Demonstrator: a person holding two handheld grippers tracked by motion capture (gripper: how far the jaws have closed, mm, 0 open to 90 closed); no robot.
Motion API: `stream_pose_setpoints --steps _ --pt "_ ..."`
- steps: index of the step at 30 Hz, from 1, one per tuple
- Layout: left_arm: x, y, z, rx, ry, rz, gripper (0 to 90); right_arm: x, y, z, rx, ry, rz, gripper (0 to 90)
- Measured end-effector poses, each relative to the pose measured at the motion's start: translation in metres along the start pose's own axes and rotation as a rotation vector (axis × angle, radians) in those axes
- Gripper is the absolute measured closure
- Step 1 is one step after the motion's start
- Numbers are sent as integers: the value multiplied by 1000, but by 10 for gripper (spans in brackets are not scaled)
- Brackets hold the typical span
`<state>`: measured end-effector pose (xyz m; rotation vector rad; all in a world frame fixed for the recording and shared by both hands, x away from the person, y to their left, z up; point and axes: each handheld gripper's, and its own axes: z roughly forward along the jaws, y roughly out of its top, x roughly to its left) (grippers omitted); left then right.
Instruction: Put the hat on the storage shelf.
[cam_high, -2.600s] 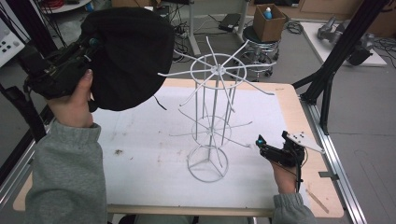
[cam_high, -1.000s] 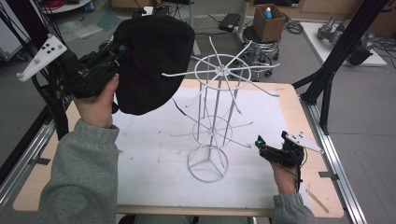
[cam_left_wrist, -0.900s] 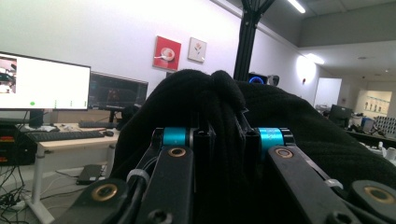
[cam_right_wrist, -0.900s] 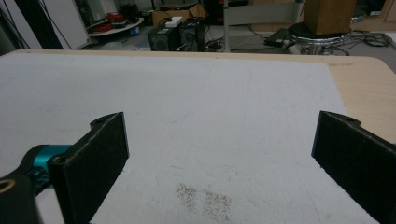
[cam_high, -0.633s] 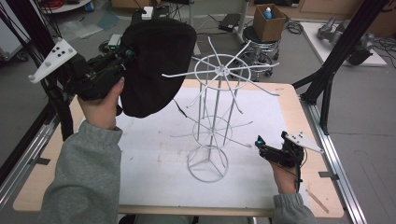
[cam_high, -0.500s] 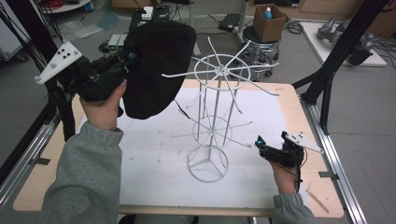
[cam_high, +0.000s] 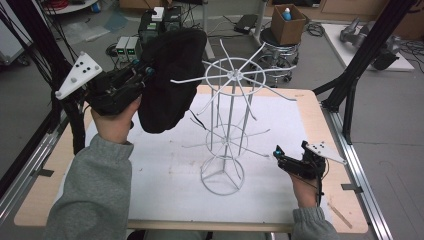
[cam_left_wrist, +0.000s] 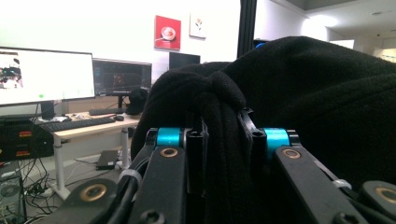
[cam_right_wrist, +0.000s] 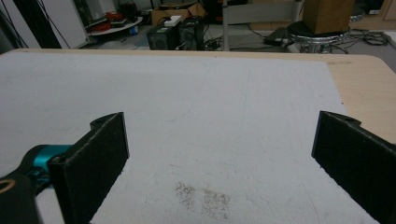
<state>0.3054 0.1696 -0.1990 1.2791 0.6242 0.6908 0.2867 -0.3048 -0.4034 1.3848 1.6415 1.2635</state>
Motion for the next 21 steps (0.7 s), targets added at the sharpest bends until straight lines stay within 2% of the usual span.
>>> stream_pose_setpoints --steps 5,9,16,21 --pt "1 -1 -1 -5 -13 20 720 0 0 0 2 -3 -6 29" --pt "2 -3 -1 5 -25 16 647 -1 0 0 0 -4 0 29" --pt "5 -8 -2 9 -30 8 606 -1 -1 0 2 -6 -1 29" --pt "6 -10 -4 6 -24 9 537 -1 -1 0 2 -6 -1 29"
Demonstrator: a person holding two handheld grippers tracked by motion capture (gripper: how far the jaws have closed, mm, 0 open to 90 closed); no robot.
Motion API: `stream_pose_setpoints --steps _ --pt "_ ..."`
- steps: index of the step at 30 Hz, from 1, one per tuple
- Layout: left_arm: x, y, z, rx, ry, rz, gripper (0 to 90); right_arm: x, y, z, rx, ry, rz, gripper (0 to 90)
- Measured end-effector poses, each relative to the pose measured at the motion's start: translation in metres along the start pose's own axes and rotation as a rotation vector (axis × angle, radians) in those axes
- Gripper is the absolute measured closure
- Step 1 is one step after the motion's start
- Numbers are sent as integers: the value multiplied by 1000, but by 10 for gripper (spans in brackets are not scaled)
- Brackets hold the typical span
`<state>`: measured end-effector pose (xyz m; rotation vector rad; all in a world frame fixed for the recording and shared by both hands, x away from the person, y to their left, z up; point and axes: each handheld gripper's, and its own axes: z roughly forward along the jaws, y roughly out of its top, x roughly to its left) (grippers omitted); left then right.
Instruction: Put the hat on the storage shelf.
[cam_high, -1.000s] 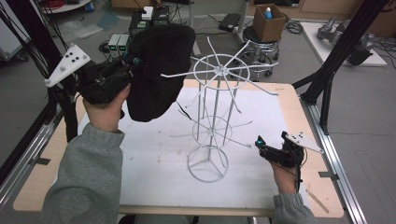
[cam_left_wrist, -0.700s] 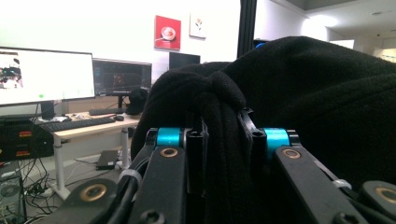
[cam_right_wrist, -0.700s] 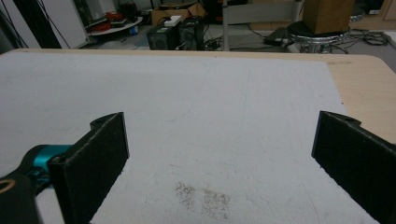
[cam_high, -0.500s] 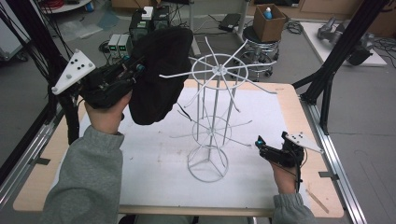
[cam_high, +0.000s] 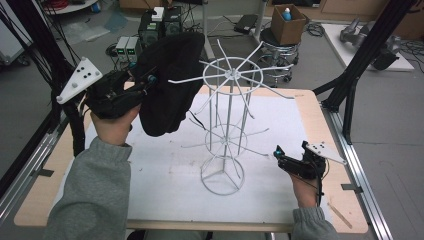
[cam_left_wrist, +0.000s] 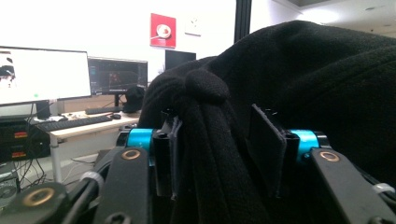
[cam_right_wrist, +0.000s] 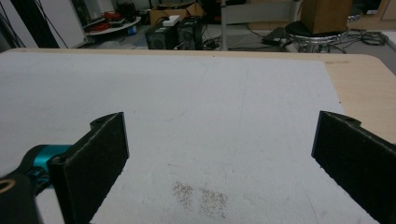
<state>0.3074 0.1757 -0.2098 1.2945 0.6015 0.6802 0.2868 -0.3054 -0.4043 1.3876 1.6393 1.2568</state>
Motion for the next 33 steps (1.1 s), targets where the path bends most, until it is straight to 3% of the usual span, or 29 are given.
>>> stream_pose_setpoints --steps 8,13,15,17,19,21,33 --pt "2 -3 -3 1 -15 18 457 0 0 0 0 0 -6 29" --pt "2 -4 -4 9 -15 65 370 1 0 0 2 1 -2 29" --pt "2 -4 -5 4 3 73 299 1 0 0 1 0 -4 29" --pt "2 -2 -7 -13 25 75 158 1 0 0 1 0 -7 29" --pt "2 1 -9 -33 16 81 146 1 0 0 1 0 -5 29" --pt "1 3 -11 -30 25 101 136 1 0 0 1 1 -5 29" --pt "8 -1 -15 1 30 116 36 1 0 0 -2 1 -10 29"
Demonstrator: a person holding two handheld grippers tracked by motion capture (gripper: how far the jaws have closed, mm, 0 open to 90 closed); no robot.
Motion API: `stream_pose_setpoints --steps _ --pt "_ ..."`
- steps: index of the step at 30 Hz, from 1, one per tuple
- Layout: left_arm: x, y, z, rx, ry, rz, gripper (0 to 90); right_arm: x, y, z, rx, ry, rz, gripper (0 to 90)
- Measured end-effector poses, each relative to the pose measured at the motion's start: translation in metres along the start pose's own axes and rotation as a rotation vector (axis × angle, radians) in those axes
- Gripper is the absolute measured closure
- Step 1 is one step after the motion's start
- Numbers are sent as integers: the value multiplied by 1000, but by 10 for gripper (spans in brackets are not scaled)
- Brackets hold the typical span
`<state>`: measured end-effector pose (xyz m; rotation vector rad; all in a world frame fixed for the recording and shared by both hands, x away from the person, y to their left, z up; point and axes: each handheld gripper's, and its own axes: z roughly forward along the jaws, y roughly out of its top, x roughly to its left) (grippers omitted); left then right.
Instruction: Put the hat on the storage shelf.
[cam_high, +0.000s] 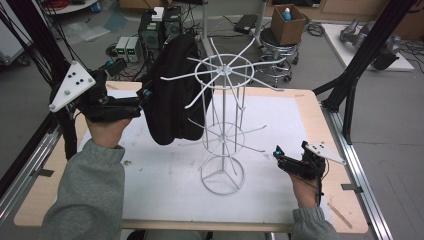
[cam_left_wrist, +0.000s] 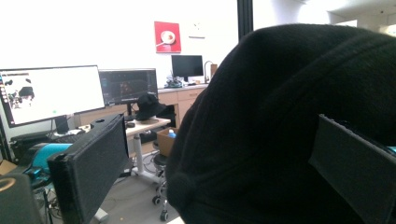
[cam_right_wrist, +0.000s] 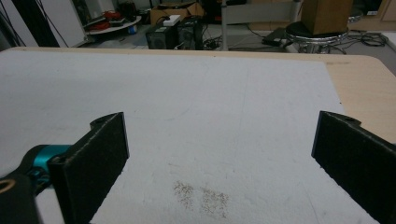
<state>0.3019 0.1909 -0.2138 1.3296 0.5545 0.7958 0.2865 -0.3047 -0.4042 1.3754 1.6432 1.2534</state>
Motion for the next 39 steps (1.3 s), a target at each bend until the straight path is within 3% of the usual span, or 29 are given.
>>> stream_pose_setpoints --steps 9,18,24,26,30,39 --pt "17 -17 -17 8 62 -7 17 0 0 -1 -1 1 3 29" --pt "36 -49 -31 50 113 -44 17 1 0 -1 -3 -3 -1 29" --pt "48 -68 -42 56 172 -42 17 1 0 0 0 -4 -3 29" --pt "50 -71 -46 56 181 -47 17 1 0 0 1 -5 -3 29" --pt "53 -81 -52 69 160 -58 17 2 0 0 2 -5 -2 29" --pt "53 -107 -60 98 199 -52 17 2 0 0 4 -9 -11 29"
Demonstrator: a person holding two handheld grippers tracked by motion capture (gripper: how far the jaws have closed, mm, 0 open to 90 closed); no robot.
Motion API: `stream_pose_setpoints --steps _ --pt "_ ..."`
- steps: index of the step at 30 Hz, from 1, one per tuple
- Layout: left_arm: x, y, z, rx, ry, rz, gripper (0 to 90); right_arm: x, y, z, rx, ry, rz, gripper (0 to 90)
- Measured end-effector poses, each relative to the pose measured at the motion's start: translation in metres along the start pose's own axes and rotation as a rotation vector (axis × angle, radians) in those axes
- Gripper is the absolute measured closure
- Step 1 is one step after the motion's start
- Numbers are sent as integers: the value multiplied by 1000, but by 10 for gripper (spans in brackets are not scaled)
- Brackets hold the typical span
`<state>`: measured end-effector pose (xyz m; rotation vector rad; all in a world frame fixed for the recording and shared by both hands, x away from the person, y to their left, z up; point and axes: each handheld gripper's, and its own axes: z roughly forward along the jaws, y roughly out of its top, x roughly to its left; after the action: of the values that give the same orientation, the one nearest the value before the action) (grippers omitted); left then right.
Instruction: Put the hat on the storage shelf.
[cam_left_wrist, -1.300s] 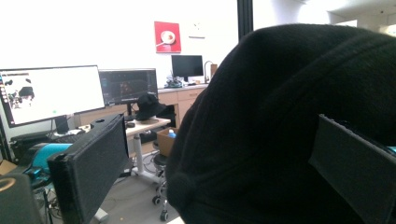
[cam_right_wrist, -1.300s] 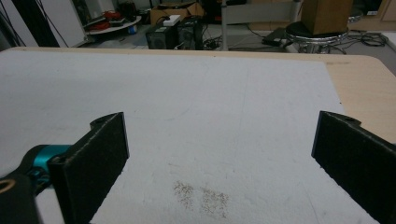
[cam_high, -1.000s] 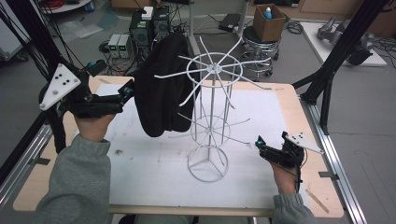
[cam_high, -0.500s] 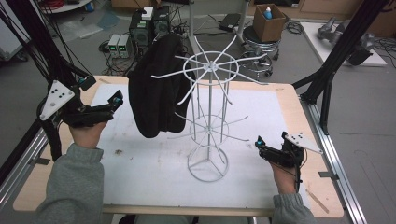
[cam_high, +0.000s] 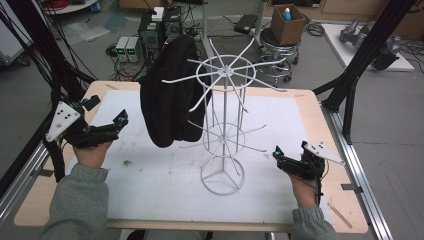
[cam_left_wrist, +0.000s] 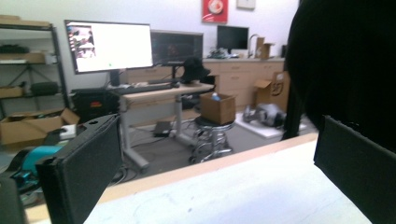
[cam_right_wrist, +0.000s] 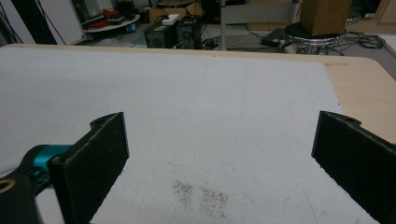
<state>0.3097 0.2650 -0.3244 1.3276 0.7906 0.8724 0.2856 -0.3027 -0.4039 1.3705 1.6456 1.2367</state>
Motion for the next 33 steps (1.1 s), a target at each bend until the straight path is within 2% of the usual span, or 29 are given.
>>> stream_pose_setpoints --steps 3,7,11,15,18,19,23,33 --pt "3 -5 -1 22 15 8 17 0 0 0 -2 1 -3 29" --pt "8 -7 -7 22 33 7 17 -1 1 -1 -12 3 -7 29" --pt "13 -11 -13 31 59 23 17 -2 1 -2 -14 4 2 29" --pt "18 -17 -15 43 79 4 17 -2 2 -4 -20 4 4 29" --pt "16 -22 -14 64 96 37 17 -2 2 -4 -25 3 2 29" --pt "16 -24 -13 77 98 49 17 -3 2 -5 -28 5 5 28" --pt "15 -30 -10 98 99 47 17 -3 3 -6 -35 8 2 29" --pt "17 -32 -11 101 99 39 17 -2 3 -7 -35 4 -8 29"
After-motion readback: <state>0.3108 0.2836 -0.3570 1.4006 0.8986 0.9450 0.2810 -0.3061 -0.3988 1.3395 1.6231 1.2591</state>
